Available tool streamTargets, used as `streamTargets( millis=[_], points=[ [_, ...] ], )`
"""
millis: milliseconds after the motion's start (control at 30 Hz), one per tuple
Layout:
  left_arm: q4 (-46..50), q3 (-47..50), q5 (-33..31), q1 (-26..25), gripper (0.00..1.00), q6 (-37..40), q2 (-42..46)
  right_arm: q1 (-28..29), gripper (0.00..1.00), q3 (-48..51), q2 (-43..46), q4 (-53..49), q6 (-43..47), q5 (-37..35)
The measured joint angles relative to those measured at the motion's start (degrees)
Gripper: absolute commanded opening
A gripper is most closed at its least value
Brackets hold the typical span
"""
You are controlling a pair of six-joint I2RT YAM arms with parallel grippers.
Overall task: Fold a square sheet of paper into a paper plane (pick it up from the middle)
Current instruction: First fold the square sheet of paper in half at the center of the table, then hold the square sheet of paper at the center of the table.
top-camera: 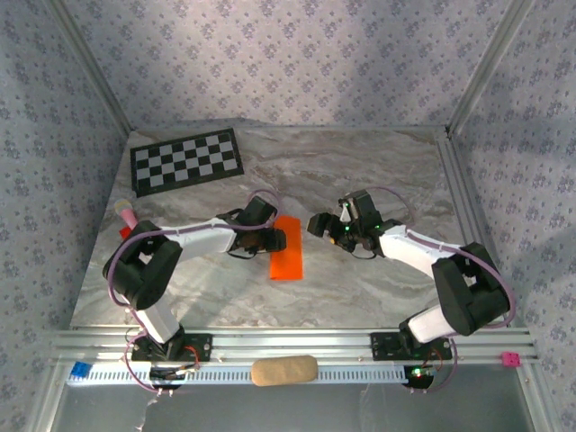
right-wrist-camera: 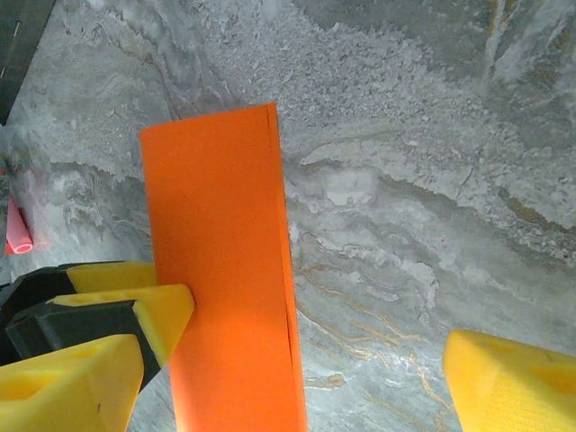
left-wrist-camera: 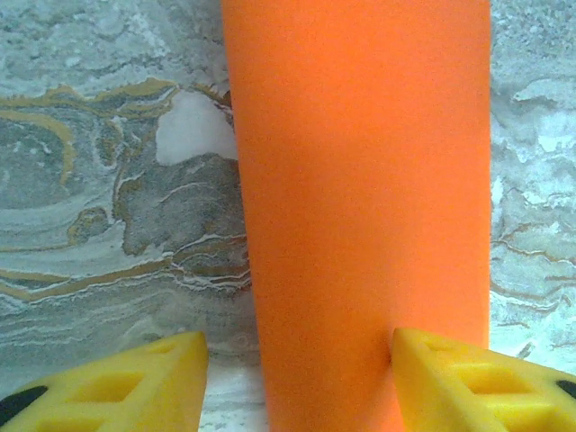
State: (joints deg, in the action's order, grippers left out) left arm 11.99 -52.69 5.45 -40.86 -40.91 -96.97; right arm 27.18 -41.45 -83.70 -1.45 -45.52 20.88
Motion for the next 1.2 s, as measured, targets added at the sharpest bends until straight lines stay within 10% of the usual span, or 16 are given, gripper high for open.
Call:
streamTargets(
  millis=[1200],
  points=[
    [3.4,-3.4,-1.0,-0.1,0.58,-0.7,-2.9,0.7,0.88,-0.2,-0.5,0.0,0.1,-0.1]
  ],
)
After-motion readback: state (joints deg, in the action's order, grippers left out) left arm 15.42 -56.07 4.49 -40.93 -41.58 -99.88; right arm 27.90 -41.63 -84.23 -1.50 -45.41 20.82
